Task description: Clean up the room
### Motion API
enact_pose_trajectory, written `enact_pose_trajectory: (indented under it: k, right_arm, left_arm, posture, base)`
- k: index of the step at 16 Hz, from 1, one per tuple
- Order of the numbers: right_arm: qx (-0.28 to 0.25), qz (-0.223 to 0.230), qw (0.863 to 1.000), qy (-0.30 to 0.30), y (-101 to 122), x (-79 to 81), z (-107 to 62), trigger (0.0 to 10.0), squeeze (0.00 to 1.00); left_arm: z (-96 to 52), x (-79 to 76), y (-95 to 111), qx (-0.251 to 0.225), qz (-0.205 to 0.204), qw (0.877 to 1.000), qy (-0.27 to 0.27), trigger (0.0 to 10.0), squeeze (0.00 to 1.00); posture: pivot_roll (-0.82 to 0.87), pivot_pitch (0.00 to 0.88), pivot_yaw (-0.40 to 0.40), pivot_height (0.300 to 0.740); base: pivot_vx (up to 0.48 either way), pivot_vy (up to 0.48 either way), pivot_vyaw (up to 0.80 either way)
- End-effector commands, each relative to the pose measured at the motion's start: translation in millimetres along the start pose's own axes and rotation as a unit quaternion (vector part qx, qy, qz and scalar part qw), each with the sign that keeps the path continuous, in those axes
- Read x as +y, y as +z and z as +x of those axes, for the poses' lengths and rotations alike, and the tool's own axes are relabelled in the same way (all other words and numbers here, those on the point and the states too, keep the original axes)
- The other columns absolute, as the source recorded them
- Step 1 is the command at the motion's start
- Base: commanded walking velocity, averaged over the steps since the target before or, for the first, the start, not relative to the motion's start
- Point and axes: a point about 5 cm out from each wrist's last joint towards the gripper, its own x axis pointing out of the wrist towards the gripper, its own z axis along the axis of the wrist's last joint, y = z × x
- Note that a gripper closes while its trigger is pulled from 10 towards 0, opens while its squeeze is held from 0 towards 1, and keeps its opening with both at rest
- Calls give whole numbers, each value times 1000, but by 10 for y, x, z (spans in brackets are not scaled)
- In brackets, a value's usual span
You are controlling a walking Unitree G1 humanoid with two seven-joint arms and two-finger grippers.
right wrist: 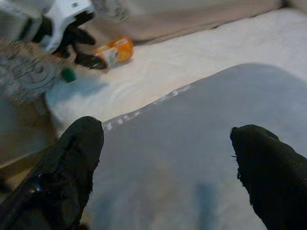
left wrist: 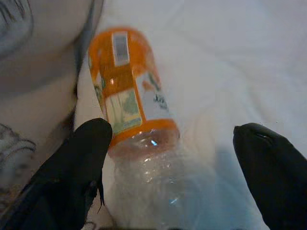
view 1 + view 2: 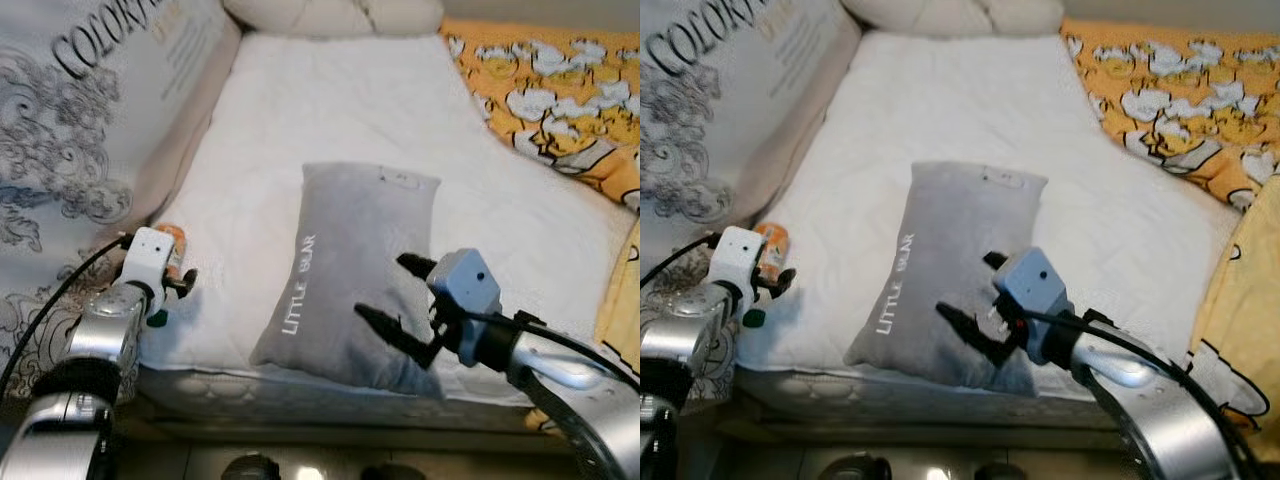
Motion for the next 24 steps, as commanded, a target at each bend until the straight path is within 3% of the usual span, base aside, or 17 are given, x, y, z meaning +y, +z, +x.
enact_pose_trajectory:
  k: [1, 7, 10, 11, 12, 13, 24]
  right_arm:
    - [5, -1, 1000, 19, 33, 38, -30, 10000, 0]
    - [34, -11, 998, 53, 118, -37, -101, 10000, 0]
    - [45, -10, 997, 66, 115, -28, -104, 10000, 0]
    - [46, -11, 996, 70, 119, -22, -91, 10000, 0]
    - [44, -11, 996, 71, 130, -23, -80, 10000, 0]
    - [43, -10, 996, 72, 138, -27, -74, 10000, 0]
    - [37, 8, 994, 104, 89, -44, -121, 10000, 0]
  left_arm:
    - [9, 53, -44, 7, -20, 1000, 7, 10000, 0]
    - [35, 146, -196, 45, -29, 996, 66, 10000, 0]
    - [47, 78, -245, 59, -44, 997, 31, 10000, 0]
    - [49, 73, -256, 65, -35, 997, 34, 7490, 0]
    - [48, 81, -257, 67, -32, 996, 40, 4235, 0]
    - [46, 103, -247, 65, -35, 996, 47, 0, 0]
    - [37, 147, -214, 41, -49, 997, 45, 0, 0]
  posture:
    - [-72, 170, 9, 740]
    - [-148, 188, -31, 740]
    - [-153, 177, -42, 740]
    - [-156, 174, -40, 740]
    - [-157, 171, -38, 740]
    - [-158, 166, -36, 740]
    - [-104, 94, 5, 740]
  base:
    - [0, 0, 0]
    - [0, 0, 0]
    - [0, 0, 0]
    - [0, 0, 0]
    - [0, 0, 0]
    - [0, 0, 0]
    - [0, 0, 0]
